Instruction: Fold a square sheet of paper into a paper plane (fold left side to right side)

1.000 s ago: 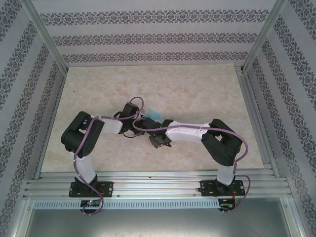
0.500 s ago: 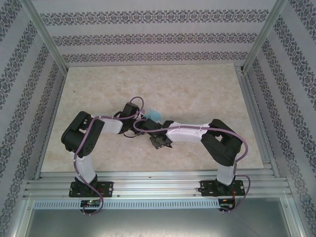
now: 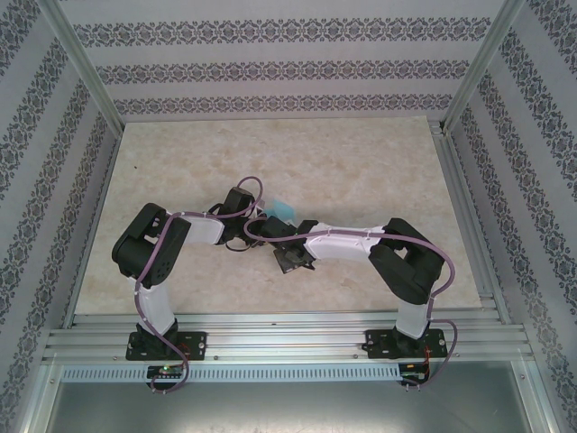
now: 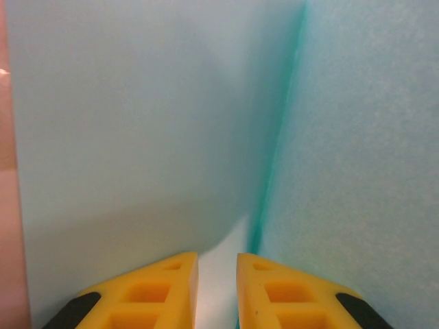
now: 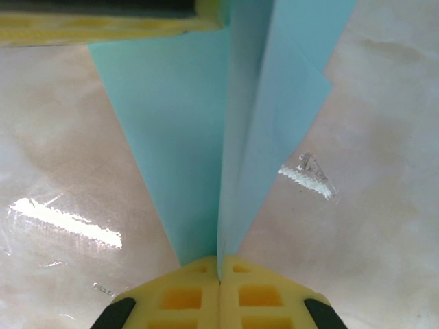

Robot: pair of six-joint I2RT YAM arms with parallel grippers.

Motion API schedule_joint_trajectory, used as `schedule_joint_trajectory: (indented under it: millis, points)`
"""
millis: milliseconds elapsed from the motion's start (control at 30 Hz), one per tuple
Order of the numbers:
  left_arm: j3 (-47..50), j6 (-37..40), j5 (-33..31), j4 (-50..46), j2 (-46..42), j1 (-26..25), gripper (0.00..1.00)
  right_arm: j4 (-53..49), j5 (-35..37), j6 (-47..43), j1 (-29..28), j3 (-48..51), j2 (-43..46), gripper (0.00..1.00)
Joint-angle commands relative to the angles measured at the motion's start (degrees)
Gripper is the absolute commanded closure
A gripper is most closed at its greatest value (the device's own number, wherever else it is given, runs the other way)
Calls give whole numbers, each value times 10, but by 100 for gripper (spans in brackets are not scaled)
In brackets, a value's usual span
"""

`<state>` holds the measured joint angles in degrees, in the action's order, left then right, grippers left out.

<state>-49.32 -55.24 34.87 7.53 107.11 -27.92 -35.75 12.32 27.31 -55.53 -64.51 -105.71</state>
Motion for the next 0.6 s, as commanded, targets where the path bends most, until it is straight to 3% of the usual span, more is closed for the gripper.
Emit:
schedule_joint_trajectory:
  millis: [0,100,267,567]
  points:
    - [0,0,-33,-28,27,-6,77,16,-8,2,-9,8,7,100]
    - [0,-1,-33,-27,27,-6,77,17,-10,0,-9,8,8,100]
    - [2,-1,-33,-26,26,-6,77,22,-25,-1,4,10,32,83]
    - [4,-1,-33,-24,27,-6,77,52,-62,-6,44,6,46,77]
